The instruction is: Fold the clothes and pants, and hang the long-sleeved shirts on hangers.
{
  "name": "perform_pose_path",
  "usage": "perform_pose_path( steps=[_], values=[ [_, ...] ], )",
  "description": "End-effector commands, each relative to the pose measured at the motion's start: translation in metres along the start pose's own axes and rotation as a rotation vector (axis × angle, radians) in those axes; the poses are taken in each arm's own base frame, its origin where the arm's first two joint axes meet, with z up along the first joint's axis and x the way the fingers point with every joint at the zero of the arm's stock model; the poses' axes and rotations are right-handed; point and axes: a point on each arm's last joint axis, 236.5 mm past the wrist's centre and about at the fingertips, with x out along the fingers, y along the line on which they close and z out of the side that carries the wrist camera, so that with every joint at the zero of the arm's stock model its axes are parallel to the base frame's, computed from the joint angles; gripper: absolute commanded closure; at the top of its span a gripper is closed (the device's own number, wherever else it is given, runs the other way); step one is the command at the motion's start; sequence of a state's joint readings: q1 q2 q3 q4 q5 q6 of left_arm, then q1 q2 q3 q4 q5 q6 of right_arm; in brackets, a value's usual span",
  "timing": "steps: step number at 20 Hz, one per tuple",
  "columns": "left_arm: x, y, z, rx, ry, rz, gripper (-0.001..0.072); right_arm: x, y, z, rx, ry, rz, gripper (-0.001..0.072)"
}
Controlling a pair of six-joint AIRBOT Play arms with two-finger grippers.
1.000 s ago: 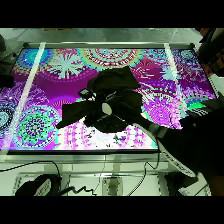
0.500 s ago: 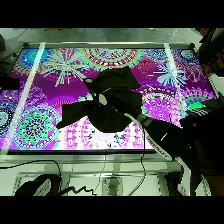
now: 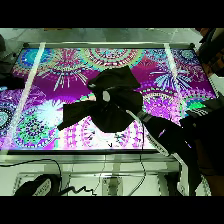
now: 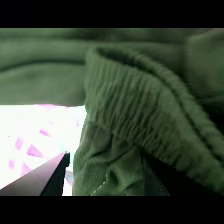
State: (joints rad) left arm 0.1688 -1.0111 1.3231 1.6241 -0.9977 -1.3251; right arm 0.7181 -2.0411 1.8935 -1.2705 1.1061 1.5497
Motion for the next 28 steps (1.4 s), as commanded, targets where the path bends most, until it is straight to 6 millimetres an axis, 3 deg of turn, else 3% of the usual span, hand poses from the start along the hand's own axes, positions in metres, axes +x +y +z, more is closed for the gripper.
perform_pose_path(
  steps=[1, 3, 5, 7, 9, 11, 12, 13, 15, 17, 19, 22, 23, 24, 25, 28],
  values=[
    [0.002, -0.002, -0.001, -0.005, 0.004, -0.009, 0.0689, 0.008, 0.001, -0.006, -0.215, 0.021, -0.128, 0.0185],
    [0.002, -0.002, -0.001, -0.005, 0.004, -0.009, 0.0688, 0.011, 0.009, -0.009, -0.291, 0.028, -0.163, 0.0182],
    [0.002, -0.002, -0.001, -0.005, 0.005, -0.01, 0.0689, 0.014, 0.022, -0.013, -0.328, 0.036, -0.156, 0.0085],
    [0.003, -0.002, -0.002, -0.005, 0.008, -0.01, 0.0689, 0.019, 0.031, -0.015, -0.43, 0.042, -0.167, 0.0046],
    [0.003, -0.002, -0.002, -0.005, 0.008, -0.01, 0.0689, 0.021, 0.018, -0.013, -0.446, 0.04, -0.254, 0.0053],
    [0.003, -0.003, -0.002, -0.004, 0.008, -0.01, 0.0689, 0.023, -0.004, -0.018, -0.395, 0.07, -0.343, 0.0147],
    [0.003, -0.002, -0.002, -0.005, 0.008, -0.01, 0.0689, 0.025, -0.012, -0.025, -0.401, 0.107, -0.371, 0.0156],
    [0.003, -0.003, -0.002, -0.005, 0.008, -0.01, 0.0689, 0.027, -0.017, -0.03, -0.401, 0.131, -0.381, 0.0239],
    [0.003, -0.003, -0.002, -0.005, 0.008, -0.01, 0.0689, 0.027, -0.018, -0.031, -0.418, 0.14, -0.387, 0.0677],
    [0.003, -0.003, -0.002, -0.005, 0.007, -0.011, 0.0689, 0.015, -0.025, -0.022, -0.425, 0.125, -0.419, 0.0682],
    [0.004, -0.003, -0.001, -0.005, 0.004, -0.01, 0.0689, -0.012, -0.032, -0.009, -0.391, 0.097, -0.433, 0.0683],
    [0.004, -0.008, -0.004, -0.018, 0.016, -0.033, 0.0675, -0.088, -0.065, 0.015, -0.288, 0.012, -0.465, 0.0684],
    [0.004, -0.012, -0.004, -0.027, 0.017, -0.048, 0.0546, -0.118, -0.079, 0.022, -0.248, -0.029, -0.477, 0.0685],
    [0.004, -0.016, -0.004, -0.039, 0.017, -0.068, 0.0299, -0.153, -0.095, 0.027, -0.197, -0.072, -0.488, 0.0685],
    [0.004, -0.022, -0.006, -0.052, 0.025, -0.092, 0.012, -0.185, -0.11, 0.027, -0.148, -0.105, -0.496, 0.0685],
    [0.003, -0.039, -0.031, -0.066, 0.136, -0.158, 0.0115, -0.269, -0.159, 0.005, 0.054, -0.172, -0.497, 0.0687]
  ],
)
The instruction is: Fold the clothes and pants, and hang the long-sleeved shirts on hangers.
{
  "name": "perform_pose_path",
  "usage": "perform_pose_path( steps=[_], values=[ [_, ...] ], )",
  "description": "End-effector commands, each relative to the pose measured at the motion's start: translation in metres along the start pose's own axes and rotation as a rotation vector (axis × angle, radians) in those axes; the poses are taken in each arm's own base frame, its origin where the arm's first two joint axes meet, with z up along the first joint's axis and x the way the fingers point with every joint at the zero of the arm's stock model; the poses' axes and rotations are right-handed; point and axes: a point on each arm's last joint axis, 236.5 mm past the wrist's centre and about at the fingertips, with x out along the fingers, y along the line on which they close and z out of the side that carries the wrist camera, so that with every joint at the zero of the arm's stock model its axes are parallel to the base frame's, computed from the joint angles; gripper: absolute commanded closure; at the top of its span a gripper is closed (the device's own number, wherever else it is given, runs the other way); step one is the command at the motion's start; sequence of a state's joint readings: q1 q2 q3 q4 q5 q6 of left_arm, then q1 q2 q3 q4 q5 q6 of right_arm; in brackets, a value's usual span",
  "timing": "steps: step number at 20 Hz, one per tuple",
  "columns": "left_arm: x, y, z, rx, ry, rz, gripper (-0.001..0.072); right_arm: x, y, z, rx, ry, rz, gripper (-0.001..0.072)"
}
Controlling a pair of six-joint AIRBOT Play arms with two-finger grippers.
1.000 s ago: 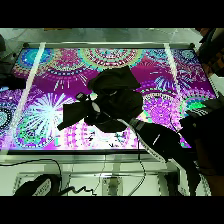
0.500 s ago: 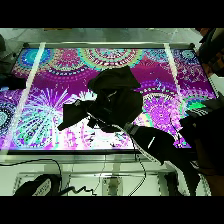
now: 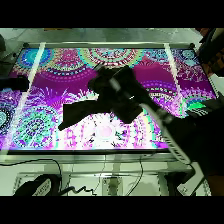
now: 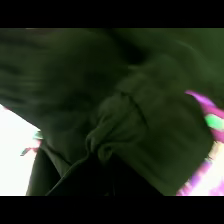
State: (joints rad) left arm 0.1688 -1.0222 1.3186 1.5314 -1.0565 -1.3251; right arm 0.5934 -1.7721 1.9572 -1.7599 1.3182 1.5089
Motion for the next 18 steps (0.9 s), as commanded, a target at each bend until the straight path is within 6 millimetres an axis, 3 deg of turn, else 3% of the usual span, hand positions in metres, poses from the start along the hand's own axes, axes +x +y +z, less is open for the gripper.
perform_pose_path(
  steps=[1, 3, 5, 7, 9, 12, 18],
  values=[
    [0.004, -0.019, -0.036, -0.008, 0.154, -0.081, 0.0115, -0.066, -0.085, -0.028, 0.237, -0.021, 0.008, 0.0687],
    [0.012, -0.029, -0.073, 0.011, 0.299, -0.126, 0.0115, -0.087, -0.116, -0.052, 0.343, -0.035, 0.036, 0.0687],
    [0.026, -0.051, -0.111, 0.003, 0.406, -0.212, 0.0115, -0.096, -0.144, -0.088, 0.423, -0.019, 0.007, 0.0687],
    [0.04, -0.078, -0.157, -0.05, 0.515, -0.309, 0.0115, -0.097, -0.156, -0.126, 0.469, 0.009, -0.006, 0.0686],
    [0.047, -0.105, -0.203, -0.124, 0.636, -0.393, 0.0115, -0.091, -0.156, -0.15, 0.521, 0.01, 0.005, 0.0686],
    [0.055, -0.145, -0.24, -0.271, 0.719, -0.511, 0.0114, -0.075, -0.143, -0.162, 0.539, 0.023, 0.038, 0.0685],
    [0.084, -0.171, -0.254, -0.349, 0.701, -0.598, 0.0115, -0.068, -0.124, -0.14, 0.549, -0.056, 0.132, 0.0685]
  ],
)
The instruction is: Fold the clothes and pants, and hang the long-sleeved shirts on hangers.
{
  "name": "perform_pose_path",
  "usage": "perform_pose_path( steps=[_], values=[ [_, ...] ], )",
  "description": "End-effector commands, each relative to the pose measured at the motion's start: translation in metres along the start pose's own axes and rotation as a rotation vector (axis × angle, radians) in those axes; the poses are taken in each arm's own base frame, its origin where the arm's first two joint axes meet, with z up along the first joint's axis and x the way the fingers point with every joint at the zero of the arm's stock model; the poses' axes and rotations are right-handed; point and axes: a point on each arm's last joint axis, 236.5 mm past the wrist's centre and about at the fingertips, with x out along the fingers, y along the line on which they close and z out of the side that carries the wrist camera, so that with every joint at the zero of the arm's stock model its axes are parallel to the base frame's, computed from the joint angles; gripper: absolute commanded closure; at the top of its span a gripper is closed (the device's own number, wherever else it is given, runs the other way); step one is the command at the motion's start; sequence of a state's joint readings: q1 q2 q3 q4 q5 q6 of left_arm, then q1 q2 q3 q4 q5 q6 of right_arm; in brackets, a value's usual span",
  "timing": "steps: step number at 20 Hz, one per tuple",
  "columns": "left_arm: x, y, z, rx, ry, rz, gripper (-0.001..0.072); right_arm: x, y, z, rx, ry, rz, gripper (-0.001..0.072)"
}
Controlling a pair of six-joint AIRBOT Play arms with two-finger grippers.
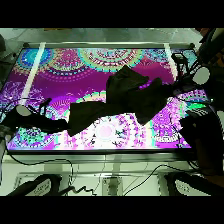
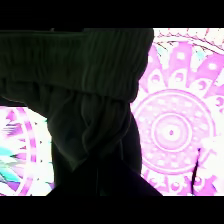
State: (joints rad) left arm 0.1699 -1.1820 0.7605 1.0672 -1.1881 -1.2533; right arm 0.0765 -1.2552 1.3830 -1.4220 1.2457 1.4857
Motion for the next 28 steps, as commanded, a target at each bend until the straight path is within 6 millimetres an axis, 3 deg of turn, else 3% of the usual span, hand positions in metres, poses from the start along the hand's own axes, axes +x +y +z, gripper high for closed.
perform_pose_path(
  steps=[1, 4, 7, 10, 11, 12, 14, 16, 17, 18, 20, 22, 24, 26, 28],
  values=[
    [0.026, -0.003, 0.0, -0.013, 0.017, -0.075, 0.0114, 0.002, 0.01, 0.005, 0.011, -0.034, 0.049, 0.0685],
    [0.047, 0.007, -0.005, 0.02, 0.073, -0.081, 0.0115, 0.002, 0.01, 0.005, 0.011, -0.033, 0.05, 0.0684],
    [0.064, 0.004, -0.007, 0.043, 0.101, -0.135, 0.0127, 0.002, 0.01, 0.005, 0.01, -0.035, 0.049, 0.0684],
    [0.069, -0.017, 0.008, 0.049, 0.043, -0.25, 0.0444, 0.001, 0.009, 0.013, 0.01, -0.067, 0.044, 0.0684],
    [0.066, -0.024, 0.016, 0.057, 0.009, -0.276, 0.0622, 0.001, 0.006, 0.018, 0.01, -0.088, 0.035, 0.0684],
    [0.06, -0.026, 0.027, 0.07, -0.023, -0.285, 0.069, -0.001, 0.002, 0.023, 0.008, -0.113, 0.019, 0.0683],
    [0.038, -0.028, 0.059, 0.07, -0.092, -0.283, 0.0691, -0.008, -0.014, 0.038, -0.018, -0.168, -0.051, 0.0683],
    [-0.006, -0.029, 0.104, 0.072, -0.202, -0.277, 0.0691, -0.023, -0.03, 0.057, -0.006, -0.241, -0.1, 0.0683],
    [-0.038, -0.028, 0.133, 0.079, -0.286, -0.265, 0.0691, -0.034, -0.038, 0.07, 0.032, -0.29, -0.111, 0.0683],
    [-0.073, -0.026, 0.16, 0.082, -0.377, -0.246, 0.0691, -0.049, -0.048, 0.085, 0.074, -0.354, -0.122, 0.0683],
    [-0.168, -0.021, 0.212, 0.098, -0.601, -0.195, 0.0691, -0.095, -0.072, 0.119, 0.149, -0.511, -0.155, 0.0683],
    [-0.263, -0.014, 0.24, 0.122, -0.812, -0.126, 0.0692, -0.138, -0.097, 0.141, 0.219, -0.64, -0.186, 0.0683],
    [-0.335, -0.004, 0.246, 0.156, -0.958, -0.043, 0.0692, -0.169, -0.124, 0.149, 0.3, -0.723, -0.217, 0.0683],
    [-0.367, 0.01, 0.241, 0.149, -1.018, 0.001, 0.0692, -0.174, -0.149, 0.136, 0.353, -0.702, -0.251, 0.0683],
    [-0.363, 0.038, 0.231, 0.122, -0.975, 0.076, 0.0692, -0.153, -0.167, 0.106, 0.406, -0.565, -0.274, 0.0683]
  ],
)
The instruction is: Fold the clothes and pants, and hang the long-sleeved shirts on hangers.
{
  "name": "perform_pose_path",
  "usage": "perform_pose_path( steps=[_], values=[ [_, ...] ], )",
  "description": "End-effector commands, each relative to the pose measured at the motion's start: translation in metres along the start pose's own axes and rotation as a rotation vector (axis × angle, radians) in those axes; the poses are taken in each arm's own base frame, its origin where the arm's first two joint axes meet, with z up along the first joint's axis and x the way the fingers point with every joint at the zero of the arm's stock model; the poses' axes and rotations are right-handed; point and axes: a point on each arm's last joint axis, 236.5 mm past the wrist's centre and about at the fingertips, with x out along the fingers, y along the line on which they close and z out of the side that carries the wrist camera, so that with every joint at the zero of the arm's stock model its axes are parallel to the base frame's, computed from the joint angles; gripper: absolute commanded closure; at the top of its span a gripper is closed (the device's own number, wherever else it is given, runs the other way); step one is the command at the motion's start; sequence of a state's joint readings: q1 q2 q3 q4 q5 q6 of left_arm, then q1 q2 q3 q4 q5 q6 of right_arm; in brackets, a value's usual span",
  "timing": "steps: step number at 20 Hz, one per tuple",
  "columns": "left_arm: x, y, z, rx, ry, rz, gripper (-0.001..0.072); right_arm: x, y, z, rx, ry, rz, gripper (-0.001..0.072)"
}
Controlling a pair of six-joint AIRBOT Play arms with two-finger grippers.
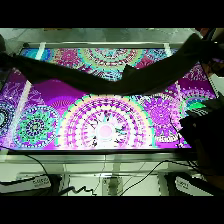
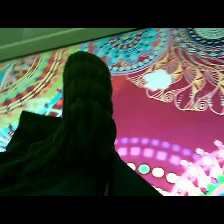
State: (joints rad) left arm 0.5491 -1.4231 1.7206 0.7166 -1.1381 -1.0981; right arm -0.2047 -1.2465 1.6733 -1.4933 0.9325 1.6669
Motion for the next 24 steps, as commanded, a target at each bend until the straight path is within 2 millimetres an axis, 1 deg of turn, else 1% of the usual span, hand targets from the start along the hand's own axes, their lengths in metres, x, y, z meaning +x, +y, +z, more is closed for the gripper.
perform_pose_path(
  steps=[1, 2, 3, 4, 5, 6, 7, 8, 9, 10, 12, 13, 14, 15, 17, 19, 20, 21, 24],
  values=[
    [-0.03, 0.043, 0.002, 0.047, 0.036, 0.15, 0.0692, 0.003, -0.044, -0.036, 0.074, 0.156, -0.089, 0.0683],
    [-0.027, 0.061, -0.026, 0.053, 0.14, 0.201, 0.0692, 0.01, -0.05, -0.063, 0.084, 0.239, -0.102, 0.0684],
    [-0.023, 0.075, -0.058, 0.048, 0.25, 0.23, 0.0692, 0.016, -0.053, -0.097, 0.091, 0.335, -0.111, 0.0684],
    [-0.023, 0.092, -0.093, 0.032, 0.367, 0.263, 0.0692, 0.02, -0.055, -0.132, 0.097, 0.431, -0.116, 0.0684],
    [-0.025, 0.108, -0.133, 0.006, 0.49, 0.296, 0.0692, 0.021, -0.06, -0.162, 0.085, 0.505, -0.125, 0.0684],
    [-0.03, 0.122, -0.174, -0.02, 0.608, 0.327, 0.0692, 0.02, -0.066, -0.191, 0.065, 0.567, -0.137, 0.0684],
    [-0.038, 0.134, -0.211, -0.057, 0.709, 0.356, 0.0692, 0.016, -0.071, -0.215, 0.052, 0.619, -0.149, 0.0684],
    [-0.044, 0.142, -0.248, -0.109, 0.796, 0.374, 0.0692, 0.01, -0.075, -0.237, 0.042, 0.662, -0.156, 0.0684],
    [-0.049, 0.143, -0.278, -0.149, 0.861, 0.363, 0.0692, 0.004, -0.075, -0.252, 0.042, 0.676, -0.157, 0.0684],
    [-0.053, 0.141, -0.305, -0.17, 0.915, 0.334, 0.0692, -0.003, -0.075, -0.261, 0.041, 0.657, -0.155, 0.0685],
    [-0.066, 0.135, -0.346, -0.182, 0.992, 0.28, 0.0692, -0.025, -0.074, -0.282, 0.04, 0.636, -0.156, 0.0684],
    [-0.073, 0.135, -0.359, -0.207, 1.001, 0.279, 0.0692, -0.039, -0.074, -0.299, 0.042, 0.653, -0.156, 0.0685],
    [-0.081, 0.137, -0.368, -0.232, 0.997, 0.287, 0.0692, -0.052, -0.074, -0.317, 0.043, 0.678, -0.158, 0.0684],
    [-0.091, 0.138, -0.374, -0.258, 0.984, 0.301, 0.0692, -0.066, -0.075, -0.335, 0.041, 0.706, -0.163, 0.0684],
    [-0.115, 0.146, -0.379, -0.293, 0.955, 0.349, 0.0692, -0.092, -0.076, -0.363, 0.037, 0.76, -0.173, 0.0684],
    [-0.141, 0.161, -0.381, -0.316, 0.941, 0.427, 0.0691, -0.113, -0.075, -0.383, 0.04, 0.814, -0.175, 0.0684],
    [-0.151, 0.167, -0.382, -0.325, 0.937, 0.449, 0.0691, -0.12, -0.074, -0.389, 0.042, 0.833, -0.175, 0.0684],
    [-0.156, 0.173, -0.383, -0.335, 0.926, 0.459, 0.0691, -0.125, -0.074, -0.396, 0.043, 0.855, -0.176, 0.0684],
    [-0.16, 0.198, -0.375, -0.327, 0.848, 0.536, 0.0691, -0.134, -0.071, -0.416, 0.058, 0.918, -0.167, 0.0684]
  ],
)
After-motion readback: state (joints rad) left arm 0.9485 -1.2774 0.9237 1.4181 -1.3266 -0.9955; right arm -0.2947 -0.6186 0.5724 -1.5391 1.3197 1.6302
